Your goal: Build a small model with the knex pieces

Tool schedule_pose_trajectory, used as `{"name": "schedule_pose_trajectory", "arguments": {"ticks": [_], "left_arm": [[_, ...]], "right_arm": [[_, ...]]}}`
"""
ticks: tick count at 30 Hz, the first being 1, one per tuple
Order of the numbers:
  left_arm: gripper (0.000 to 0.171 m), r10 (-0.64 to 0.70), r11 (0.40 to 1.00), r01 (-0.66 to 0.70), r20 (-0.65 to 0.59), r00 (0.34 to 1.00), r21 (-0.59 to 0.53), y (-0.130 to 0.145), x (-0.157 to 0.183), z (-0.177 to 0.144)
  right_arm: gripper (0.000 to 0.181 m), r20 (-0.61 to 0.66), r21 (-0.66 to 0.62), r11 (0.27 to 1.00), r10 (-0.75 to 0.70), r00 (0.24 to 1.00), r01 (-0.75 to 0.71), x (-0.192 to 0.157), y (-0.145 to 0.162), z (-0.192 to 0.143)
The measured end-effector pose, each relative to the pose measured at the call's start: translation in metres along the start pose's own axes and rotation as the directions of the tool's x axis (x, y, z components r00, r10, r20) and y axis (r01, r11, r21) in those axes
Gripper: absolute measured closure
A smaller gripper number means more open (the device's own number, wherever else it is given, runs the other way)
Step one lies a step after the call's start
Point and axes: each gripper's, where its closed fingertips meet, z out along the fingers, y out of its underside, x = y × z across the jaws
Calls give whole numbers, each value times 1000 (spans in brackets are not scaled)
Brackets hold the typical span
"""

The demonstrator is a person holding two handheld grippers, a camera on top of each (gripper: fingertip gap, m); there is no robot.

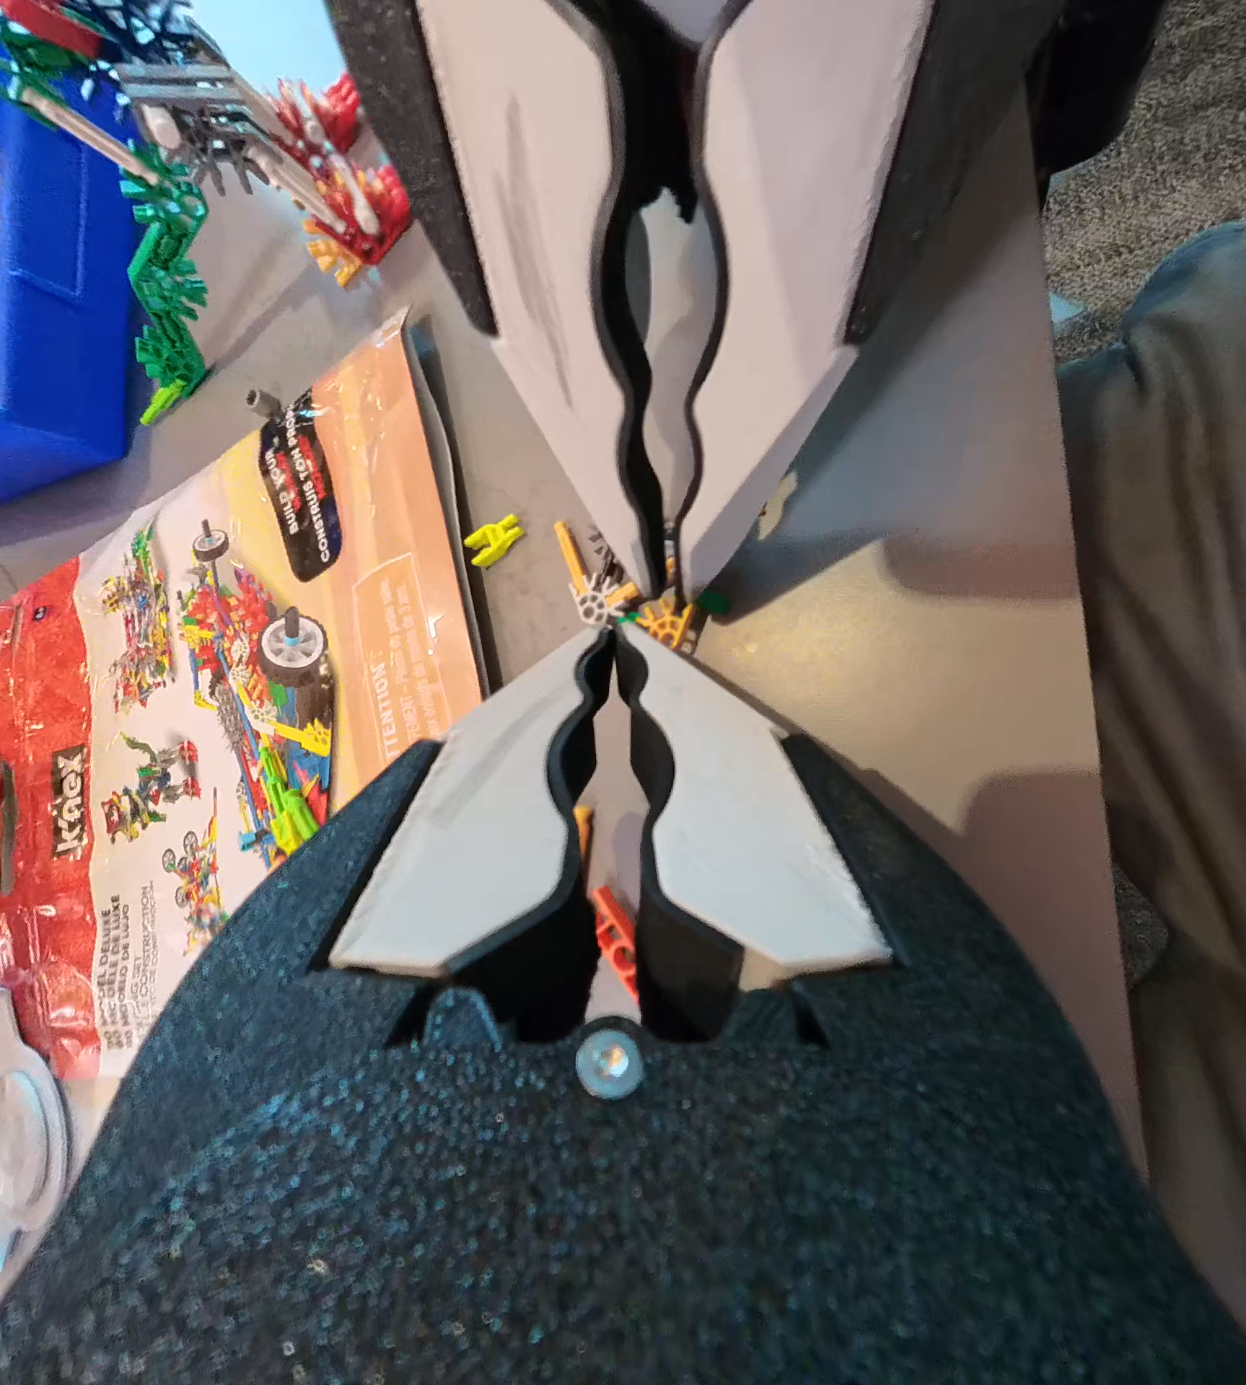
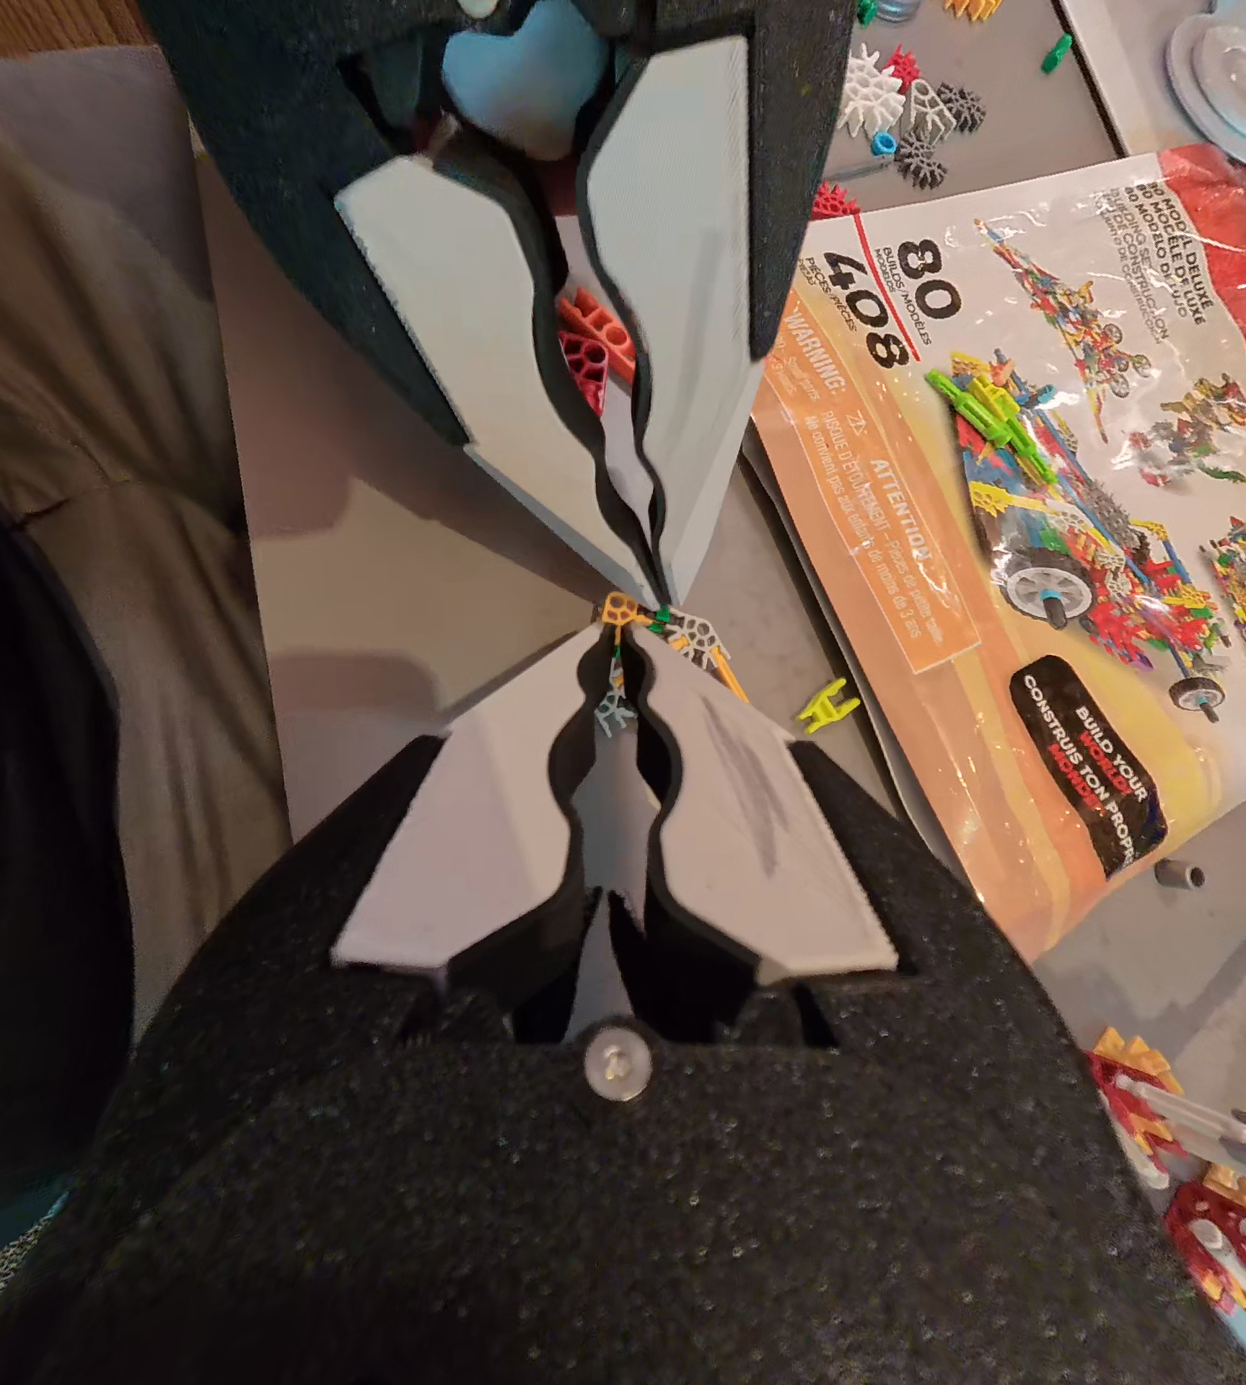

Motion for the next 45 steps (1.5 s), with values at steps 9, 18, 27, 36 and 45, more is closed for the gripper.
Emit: {"name": "schedule_pose_trajectory", "arguments": {"ticks": [9, 18, 27, 36, 45], "left_arm": [[171, 51, 998, -51, 3, 999, -44, 1, 1, 8], [171, 207, 970, -203, 19, 978, -136, -2, 2, 16], [171, 156, 982, -153, 25, 987, -107, 1, 1, 13], [161, 39, 999, -39, -6, 999, -22, 1, 4, -5], [160, 44, 999, -42, -59, 997, 20, -13, 18, -3]], "right_arm": [[181, 28, -4, 999, 45, 999, -45, -1, 5, 3], [181, 46, -4, 997, 76, 996, -76, -1, 11, 3], [168, -36, 53, 992, 114, 993, -112, 9, 4, -22], [168, 14, -34, 993, 110, 994, -109, -12, 33, -28], [181, 21, -61, 995, 79, 997, -78, -13, 37, -19]]}}
